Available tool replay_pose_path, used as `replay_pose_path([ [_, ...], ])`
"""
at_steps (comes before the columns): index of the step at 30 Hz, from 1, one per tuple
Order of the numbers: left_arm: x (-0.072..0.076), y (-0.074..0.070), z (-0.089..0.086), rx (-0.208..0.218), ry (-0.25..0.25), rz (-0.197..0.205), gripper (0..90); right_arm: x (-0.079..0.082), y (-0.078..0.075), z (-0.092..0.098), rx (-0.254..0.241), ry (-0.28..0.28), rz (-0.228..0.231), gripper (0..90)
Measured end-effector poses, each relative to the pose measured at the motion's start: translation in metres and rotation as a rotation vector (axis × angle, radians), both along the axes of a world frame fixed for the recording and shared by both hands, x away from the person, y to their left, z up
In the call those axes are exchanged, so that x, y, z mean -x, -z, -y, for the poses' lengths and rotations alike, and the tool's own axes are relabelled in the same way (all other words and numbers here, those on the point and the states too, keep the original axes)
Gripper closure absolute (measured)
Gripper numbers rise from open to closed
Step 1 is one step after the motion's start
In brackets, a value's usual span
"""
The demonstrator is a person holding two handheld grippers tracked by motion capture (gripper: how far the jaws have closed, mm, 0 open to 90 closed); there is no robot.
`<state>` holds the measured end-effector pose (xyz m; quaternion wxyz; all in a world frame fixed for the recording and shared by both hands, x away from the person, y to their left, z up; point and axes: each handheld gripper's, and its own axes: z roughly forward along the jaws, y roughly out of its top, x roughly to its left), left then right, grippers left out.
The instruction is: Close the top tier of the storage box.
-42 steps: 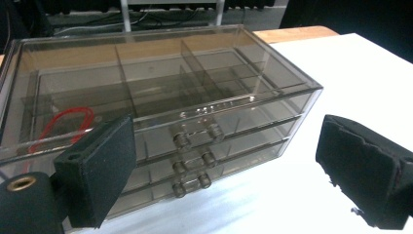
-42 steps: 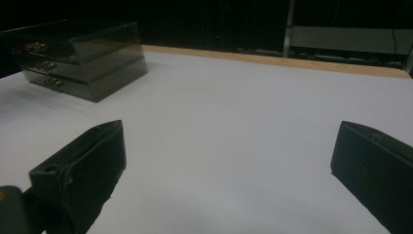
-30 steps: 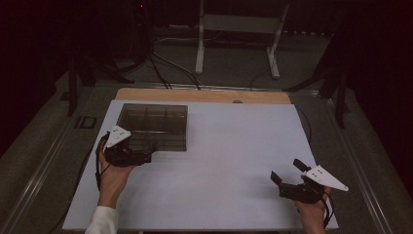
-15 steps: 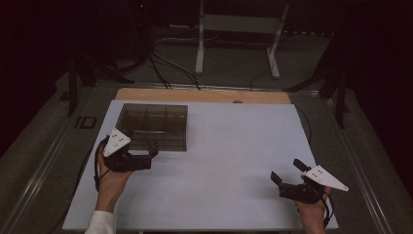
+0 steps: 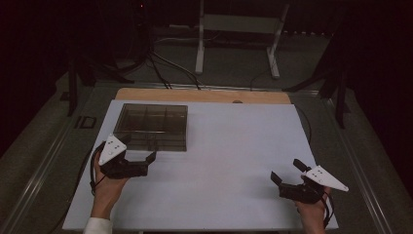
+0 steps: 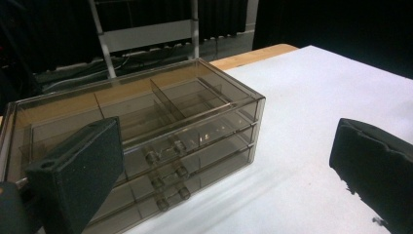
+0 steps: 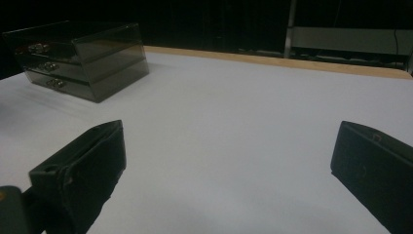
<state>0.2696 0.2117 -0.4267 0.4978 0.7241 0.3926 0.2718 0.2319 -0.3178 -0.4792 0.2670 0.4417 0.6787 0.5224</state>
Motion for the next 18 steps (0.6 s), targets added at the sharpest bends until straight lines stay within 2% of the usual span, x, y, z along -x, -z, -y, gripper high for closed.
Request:
replay_pose_path([
  [18,0.013,0.013,-0.013,0.009,-0.026,0.004,0.9,0.000,0.000,0.000,-0.001,-0.004,0.000,0.0],
])
